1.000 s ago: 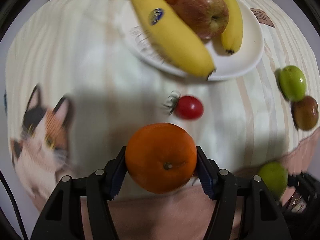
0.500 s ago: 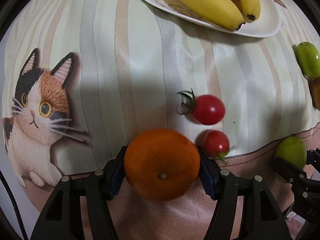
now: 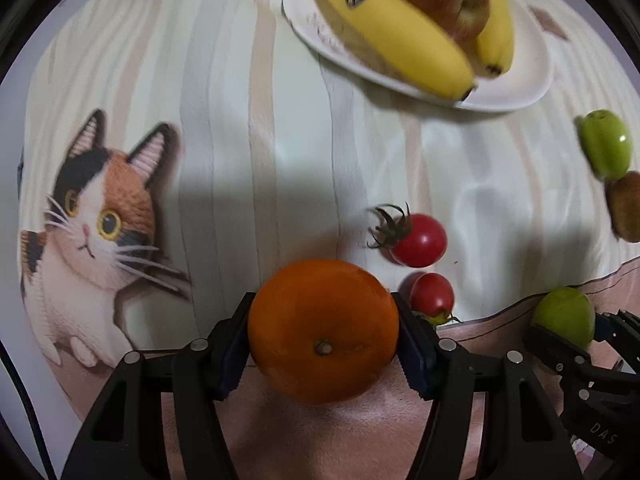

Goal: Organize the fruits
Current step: 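Carry the orange and green apple over the white plate with both tools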

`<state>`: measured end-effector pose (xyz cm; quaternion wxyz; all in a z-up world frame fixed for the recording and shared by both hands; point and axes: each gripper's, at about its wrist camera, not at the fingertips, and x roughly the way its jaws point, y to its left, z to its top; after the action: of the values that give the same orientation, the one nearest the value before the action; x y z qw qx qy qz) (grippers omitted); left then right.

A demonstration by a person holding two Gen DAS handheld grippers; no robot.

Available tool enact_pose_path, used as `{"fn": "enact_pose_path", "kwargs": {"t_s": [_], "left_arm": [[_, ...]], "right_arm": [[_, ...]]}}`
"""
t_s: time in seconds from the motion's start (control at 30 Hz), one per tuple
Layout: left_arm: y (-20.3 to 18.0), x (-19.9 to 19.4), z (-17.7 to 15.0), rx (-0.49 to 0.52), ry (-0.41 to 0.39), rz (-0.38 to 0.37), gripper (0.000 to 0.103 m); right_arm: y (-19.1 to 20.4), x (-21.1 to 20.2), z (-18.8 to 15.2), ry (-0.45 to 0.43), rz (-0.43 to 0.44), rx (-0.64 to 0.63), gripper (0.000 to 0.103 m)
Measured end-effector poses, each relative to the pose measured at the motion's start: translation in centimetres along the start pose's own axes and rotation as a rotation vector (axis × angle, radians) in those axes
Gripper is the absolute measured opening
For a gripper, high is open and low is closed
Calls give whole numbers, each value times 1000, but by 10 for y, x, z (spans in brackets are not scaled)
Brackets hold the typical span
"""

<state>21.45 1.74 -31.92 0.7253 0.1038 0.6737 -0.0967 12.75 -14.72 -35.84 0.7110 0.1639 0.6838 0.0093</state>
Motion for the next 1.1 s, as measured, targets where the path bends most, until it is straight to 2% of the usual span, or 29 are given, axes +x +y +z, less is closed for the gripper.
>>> {"fn": "enact_pose_path", "kwargs": {"t_s": [0.13,0.27,0.5,0.63,0.7,0.8,0.87,0.97,1.1], "left_arm": [[-1,-33,5,-9,-48,-49,61],[-2,-69,25,-12,-118,-91,61],[2,-103,88,6,-212,-101,61],[15,-95,118,-38,-192,-154,61],[22,-88,139,-75,-162,-205,61],[35,-73,168,-136,-96,-311,61],[37,-67,178,-162,-69,-353,61],[35,-62,188,-170,-50,-391,61],[31,-56,194,-159,-39,-396,61]], "right_arm": [[5,-22,5,-41,45,-15,57],[16,-49,21,-97,95,-32,57],[24,-94,86,-211,126,-57,57],[17,-109,132,-267,127,-67,57],[20,-110,162,-274,150,-60,57],[17,-110,188,-288,165,-79,57],[22,-109,206,-295,170,-110,57],[30,-103,227,-297,166,-159,57],[35,-92,247,-266,164,-193,57]]}}
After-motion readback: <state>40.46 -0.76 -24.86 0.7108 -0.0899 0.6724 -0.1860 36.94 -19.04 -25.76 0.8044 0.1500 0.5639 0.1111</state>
